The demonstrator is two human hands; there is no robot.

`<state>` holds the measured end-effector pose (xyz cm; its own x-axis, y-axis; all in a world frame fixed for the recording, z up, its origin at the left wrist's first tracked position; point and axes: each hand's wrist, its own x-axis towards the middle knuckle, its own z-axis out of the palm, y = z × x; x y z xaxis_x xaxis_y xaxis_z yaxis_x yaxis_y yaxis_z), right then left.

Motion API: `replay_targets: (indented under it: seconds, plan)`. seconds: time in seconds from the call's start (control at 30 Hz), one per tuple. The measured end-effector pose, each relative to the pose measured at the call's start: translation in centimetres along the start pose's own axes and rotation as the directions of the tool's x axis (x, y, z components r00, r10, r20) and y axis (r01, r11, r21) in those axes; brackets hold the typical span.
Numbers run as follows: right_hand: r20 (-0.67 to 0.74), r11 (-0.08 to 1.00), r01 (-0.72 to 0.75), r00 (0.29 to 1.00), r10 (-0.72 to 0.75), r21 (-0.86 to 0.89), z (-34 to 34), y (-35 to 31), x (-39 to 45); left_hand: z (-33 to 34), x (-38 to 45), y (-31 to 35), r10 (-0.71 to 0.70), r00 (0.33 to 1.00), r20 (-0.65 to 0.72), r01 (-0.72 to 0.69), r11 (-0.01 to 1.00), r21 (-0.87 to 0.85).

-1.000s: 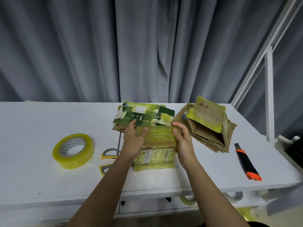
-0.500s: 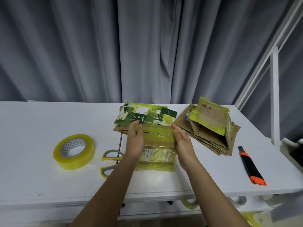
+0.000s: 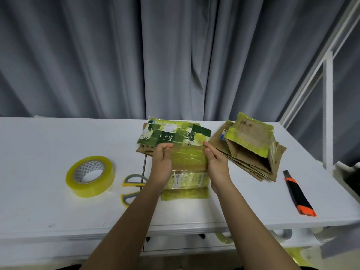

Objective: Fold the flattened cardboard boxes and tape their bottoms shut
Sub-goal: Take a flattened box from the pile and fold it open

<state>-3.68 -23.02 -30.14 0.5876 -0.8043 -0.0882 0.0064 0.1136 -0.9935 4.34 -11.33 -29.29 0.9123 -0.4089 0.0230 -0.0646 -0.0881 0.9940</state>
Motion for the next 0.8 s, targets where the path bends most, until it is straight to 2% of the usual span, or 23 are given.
replay_targets:
  seconds: [0.27, 0.43, 0.5, 0.57, 0.6, 0.63, 0.67, 0.73, 0.77, 0.8]
  plan:
    - [0.011, 0.999, -0.023, 1.0, 0.022, 0.023, -0.1, 0.0, 0.0, 0.1, 0.3, -0.2, -0.001, 1.0, 0.007, 0.001, 1.0, 0.031]
    - [0.04, 0.998, 0.01, 0.999, -0.007, -0.068, 0.1, -0.3, -0.1, -0.3, 0.4, 0.1, 0.003, 0.998, 0.067, -0.006, 0.999, 0.044]
    - [0.072, 0.989, 0.055, 0.996, -0.045, -0.134, -0.3, -0.6, -0.3, -0.5, 0.4, 0.3, 0.016, 0.998, 0.066, -0.02, 0.998, 0.053]
    - [0.083, 0.958, 0.185, 0.982, -0.171, -0.217, -0.8, -1.1, -0.5, -0.7, 0.6, 0.3, 0.032, 0.998, 0.055, -0.036, 0.997, 0.066]
    - [0.102, 0.906, 0.29, 0.957, -0.272, -0.308, -1.1, -1.4, -0.7, -0.8, 0.8, 0.2, 0.053, 0.997, 0.049, -0.057, 0.995, 0.078]
    - [0.161, 0.801, 0.408, 0.912, -0.377, -0.439, -1.4, -1.6, -0.9, -0.9, 0.9, 0.0, 0.081, 0.996, 0.043, -0.085, 0.992, 0.091]
    - [0.261, 0.644, 0.51, 0.856, -0.447, -0.57, -1.5, -1.7, -1.0, -1.0, 1.1, -0.1, 0.11, 0.993, 0.035, -0.113, 0.988, 0.102]
    - [0.445, 0.338, 0.603, 0.78, -0.441, -0.722, -1.4, -1.7, -1.1, -1.1, 1.3, 0.0, 0.151, 0.988, 0.02, -0.152, 0.983, 0.106]
    - [0.482, 0.261, 0.609, 0.771, -0.416, -0.749, -1.3, -1.7, -1.3, -1.2, 1.4, 0.1, 0.161, 0.987, 0.011, -0.161, 0.981, 0.104]
    - [0.487, 0.242, 0.605, 0.773, -0.406, -0.758, -1.2, -1.8, -1.5, -1.2, 1.5, 0.3, 0.168, 0.986, 0.005, -0.168, 0.981, 0.102]
